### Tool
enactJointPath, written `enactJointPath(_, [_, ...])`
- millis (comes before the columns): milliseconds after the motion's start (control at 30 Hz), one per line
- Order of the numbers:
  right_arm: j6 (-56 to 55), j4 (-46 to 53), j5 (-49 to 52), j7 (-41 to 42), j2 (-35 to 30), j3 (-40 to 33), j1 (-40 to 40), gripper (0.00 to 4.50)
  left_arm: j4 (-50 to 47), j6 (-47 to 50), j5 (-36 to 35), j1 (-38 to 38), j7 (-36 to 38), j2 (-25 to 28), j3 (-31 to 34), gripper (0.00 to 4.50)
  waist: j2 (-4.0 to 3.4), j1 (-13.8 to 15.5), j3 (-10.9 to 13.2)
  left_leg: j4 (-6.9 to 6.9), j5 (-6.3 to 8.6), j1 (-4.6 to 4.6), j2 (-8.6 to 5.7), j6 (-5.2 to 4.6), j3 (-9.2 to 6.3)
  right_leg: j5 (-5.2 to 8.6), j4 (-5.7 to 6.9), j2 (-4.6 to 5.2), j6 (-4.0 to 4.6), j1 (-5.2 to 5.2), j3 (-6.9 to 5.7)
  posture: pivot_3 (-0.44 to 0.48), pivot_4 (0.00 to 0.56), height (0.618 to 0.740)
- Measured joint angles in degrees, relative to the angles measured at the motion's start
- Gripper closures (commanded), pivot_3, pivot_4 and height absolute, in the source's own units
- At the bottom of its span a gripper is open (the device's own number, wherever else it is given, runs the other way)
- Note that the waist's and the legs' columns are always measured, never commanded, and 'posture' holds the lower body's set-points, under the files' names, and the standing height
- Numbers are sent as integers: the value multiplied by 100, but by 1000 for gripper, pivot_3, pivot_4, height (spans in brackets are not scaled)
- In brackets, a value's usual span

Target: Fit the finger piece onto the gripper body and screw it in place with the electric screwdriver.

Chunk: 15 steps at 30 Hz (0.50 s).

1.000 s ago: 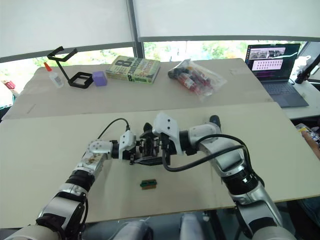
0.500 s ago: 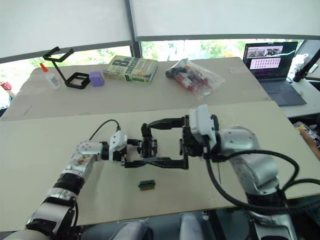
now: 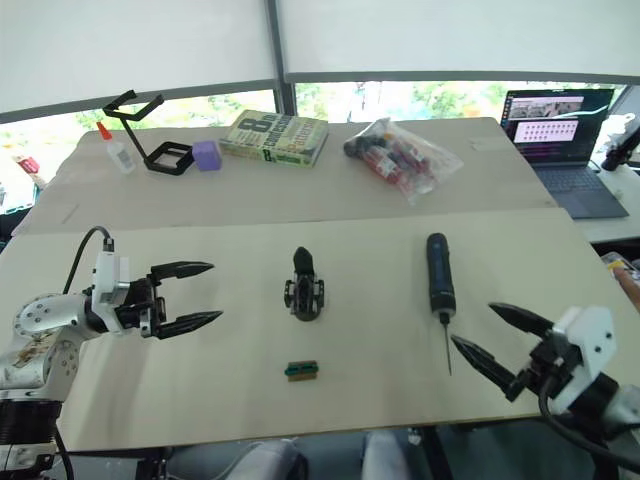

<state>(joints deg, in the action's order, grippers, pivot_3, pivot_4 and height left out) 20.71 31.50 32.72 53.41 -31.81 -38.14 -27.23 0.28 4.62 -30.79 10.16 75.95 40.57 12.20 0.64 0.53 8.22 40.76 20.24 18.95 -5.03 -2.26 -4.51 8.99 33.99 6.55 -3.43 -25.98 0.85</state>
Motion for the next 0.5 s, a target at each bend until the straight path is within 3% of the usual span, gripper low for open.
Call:
enactJointPath(100, [83, 35, -157, -348, 81, -54, -338, 0, -376, 296, -143, -178, -10, 111, 11, 55, -3, -62, 12, -7, 8, -56, 17, -14, 8, -1, 5, -11, 6, 48, 2, 0, 150, 740])
enactJointPath(167, [529, 94, -198, -815, -130, -27, -68, 0, -642, 445, -277, -165, -42, 128, 16, 55, -13, -137, 50, -5, 14, -76, 34, -21, 20, 33, 1, -13, -38, 112, 6, 0, 150, 740])
enactJointPath(333, [2522, 106, 578, -1892, -976, 382, 1532, 0, -1056, 723, -415, -6, -258, 124, -28, 55, 2, -179, 76, 3, 10, -105, 69, -15, 35, 27, 4, -46, -33, 141, 6, 0, 150, 740])
enactJointPath(400, [3298, -53, 774, -2217, -1225, 672, 2168, 0, -1172, 825, -493, 117, -364, 90, -74, 55, 6, -141, 78, 1, 5, -117, 82, -2, 32, 6, 1, -61, 13, 116, -3, 0, 150, 740])
enactJointPath(500, [4014, -402, 901, -2523, -1289, 1090, 2877, 0, -1261, 865, -527, 189, -471, 15, -131, 55, 7, -98, 78, 1, -6, -72, 85, 19, 29, -17, 1, -64, 50, 73, -6, 0, 150, 740])
